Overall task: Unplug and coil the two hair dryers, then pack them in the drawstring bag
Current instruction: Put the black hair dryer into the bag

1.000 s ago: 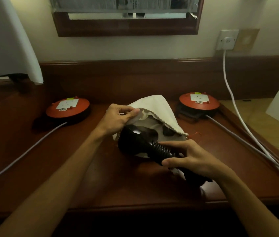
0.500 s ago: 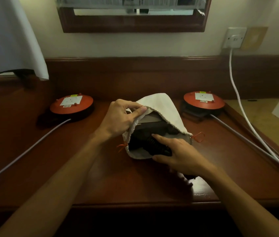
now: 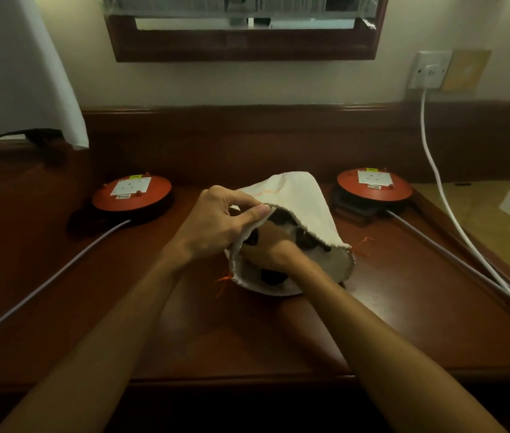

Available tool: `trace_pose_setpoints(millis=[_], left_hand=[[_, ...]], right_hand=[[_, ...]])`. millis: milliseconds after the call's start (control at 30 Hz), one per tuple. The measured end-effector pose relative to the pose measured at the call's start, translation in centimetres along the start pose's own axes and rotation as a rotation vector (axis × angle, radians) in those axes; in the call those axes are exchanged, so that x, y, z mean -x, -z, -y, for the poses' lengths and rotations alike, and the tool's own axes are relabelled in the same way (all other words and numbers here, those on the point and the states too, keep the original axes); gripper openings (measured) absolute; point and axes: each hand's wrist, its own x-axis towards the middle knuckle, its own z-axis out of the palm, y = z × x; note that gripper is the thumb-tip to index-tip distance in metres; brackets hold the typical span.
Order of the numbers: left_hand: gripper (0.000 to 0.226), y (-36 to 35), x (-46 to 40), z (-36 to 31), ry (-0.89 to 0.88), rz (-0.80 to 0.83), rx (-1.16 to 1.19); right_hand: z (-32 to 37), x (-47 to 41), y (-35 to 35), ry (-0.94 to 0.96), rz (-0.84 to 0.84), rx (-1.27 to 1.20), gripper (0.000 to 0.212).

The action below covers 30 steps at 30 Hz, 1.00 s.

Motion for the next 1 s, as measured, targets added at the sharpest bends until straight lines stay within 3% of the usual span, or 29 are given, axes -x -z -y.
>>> trace_pose_setpoints(millis=[100, 167, 200, 333, 433, 567, 700, 800, 1000], left_hand=[[0.028, 0.9, 0.7, 0.9, 0.023, -0.008, 0.005], [0.031, 1.1, 1.0, 1.3, 0.04, -0.025, 0.033], [0.031, 1.0, 1.1, 1.4, 0.047, -0.035, 0.049], [0.024, -1.0, 1.3, 1.1, 0.071, -0.01, 0.104], [0.017, -2.8, 1.2, 1.2, 0.104, 0.02, 0.044], [0.028, -4.0, 1.2, 1.8, 0.161, 0.004, -0.189], [0.052, -6.3, 2.2, 2.8, 0.201, 0.078, -0.448], [0.043, -7.4, 2.9, 3.6, 0.11, -0.025, -0.538], [0.038, -9.1, 4.3, 4.1, 0.023, -0.048, -0.688]], right_hand=[[-2.4, 1.9, 1.7, 0.167, 0.172, -0.228, 0.068], [-4.1, 4.3, 2.5, 0.126, 0.274, -0.136, 0.086], [-4.9, 5.2, 2.3, 0.087, 0.224, -0.062, 0.088], [-6.6, 6.1, -1.4, 0.122, -0.171, 0.057, 0.059], [-6.1, 5.7, -2.8, 0.068, -0.345, 0.09, 0.056], [-5.2, 6.2, -3.6, 0.091, -0.339, 0.227, 0.059], [-6.8, 8.0, -1.9, 0.078, -0.383, 0.255, 0.031], [-9.8, 9.3, -0.2, 0.01, -0.446, 0.259, 0.024], [-12.6, 12.4, 0.6, -0.022, -0.518, 0.078, 0.023]])
